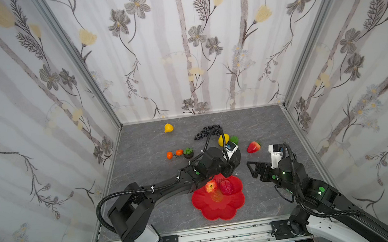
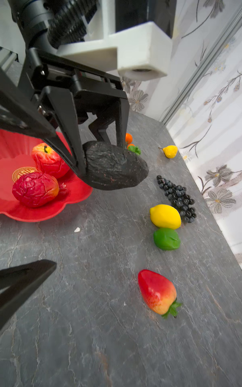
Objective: Arrange fruit in a fruit bowl
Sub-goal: Place the fruit in the fruit bowl.
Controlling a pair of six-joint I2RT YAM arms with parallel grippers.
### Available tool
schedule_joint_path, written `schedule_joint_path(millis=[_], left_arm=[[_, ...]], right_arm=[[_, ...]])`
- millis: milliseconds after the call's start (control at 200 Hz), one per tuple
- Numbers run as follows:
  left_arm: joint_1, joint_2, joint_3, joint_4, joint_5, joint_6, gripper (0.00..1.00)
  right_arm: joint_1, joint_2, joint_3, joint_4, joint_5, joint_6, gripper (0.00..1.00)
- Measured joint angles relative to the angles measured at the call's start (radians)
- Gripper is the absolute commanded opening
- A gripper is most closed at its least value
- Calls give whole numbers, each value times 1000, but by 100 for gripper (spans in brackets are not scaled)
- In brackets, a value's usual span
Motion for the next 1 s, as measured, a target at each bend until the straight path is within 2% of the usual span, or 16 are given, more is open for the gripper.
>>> schedule_joint_path(millis=[440, 794, 999], left_arm=[[-64, -94, -135, 154, 9, 54, 54], [-72, -121, -177, 189, 9, 76, 54], [-76, -129, -180, 192, 3, 79, 55]], right_arm=[[0, 130, 43, 81, -144, 60, 78], [4, 195, 56, 129, -219, 96, 63], [8, 220, 66, 145, -232, 103, 59]])
